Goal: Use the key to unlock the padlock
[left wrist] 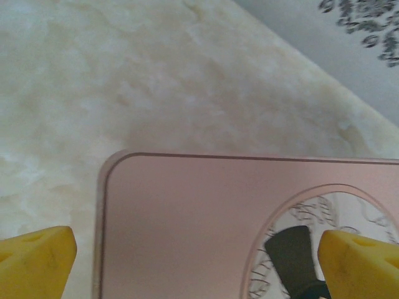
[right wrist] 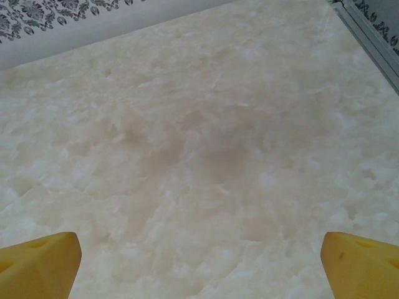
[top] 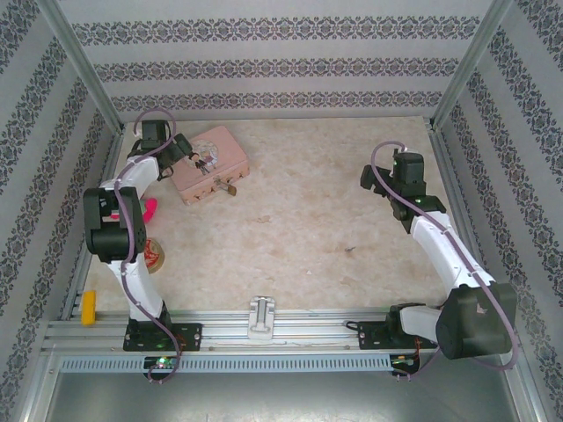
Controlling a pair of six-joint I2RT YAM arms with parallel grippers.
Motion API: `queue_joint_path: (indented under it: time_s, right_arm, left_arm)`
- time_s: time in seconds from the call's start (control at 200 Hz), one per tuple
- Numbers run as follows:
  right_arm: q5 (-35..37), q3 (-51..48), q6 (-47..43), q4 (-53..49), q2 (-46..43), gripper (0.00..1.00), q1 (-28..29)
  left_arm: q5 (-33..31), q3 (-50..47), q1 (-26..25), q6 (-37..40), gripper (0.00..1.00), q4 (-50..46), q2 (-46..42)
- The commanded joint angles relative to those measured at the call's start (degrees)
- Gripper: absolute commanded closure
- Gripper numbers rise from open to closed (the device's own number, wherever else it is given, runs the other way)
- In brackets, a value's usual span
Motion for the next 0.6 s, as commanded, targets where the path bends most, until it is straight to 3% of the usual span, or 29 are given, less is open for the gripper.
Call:
queue_joint_path:
  time_s: [0.0, 0.385, 0.595]
  right_arm:
    - [-0.98, 2.33, 1.70, -3.82, 1.51, 0.02, 1.02]
    - [-6.91, 5.17, 5.05, -2.92, 6.57, 0.02, 4.20]
    - [-16.45, 11.32, 7.98, 1.99, 16.25, 0.02, 7.99]
  left_arm:
    - [-1.40, 1.96, 0.88, -0.69, 0.01, -3.76, 1.70]
    - [11.26, 4.58, 0.07, 7.42, 0.00, -1.48, 6.68]
    - [15.88, 4.64, -2.01, 11.04, 0.07, -0.44, 8.08]
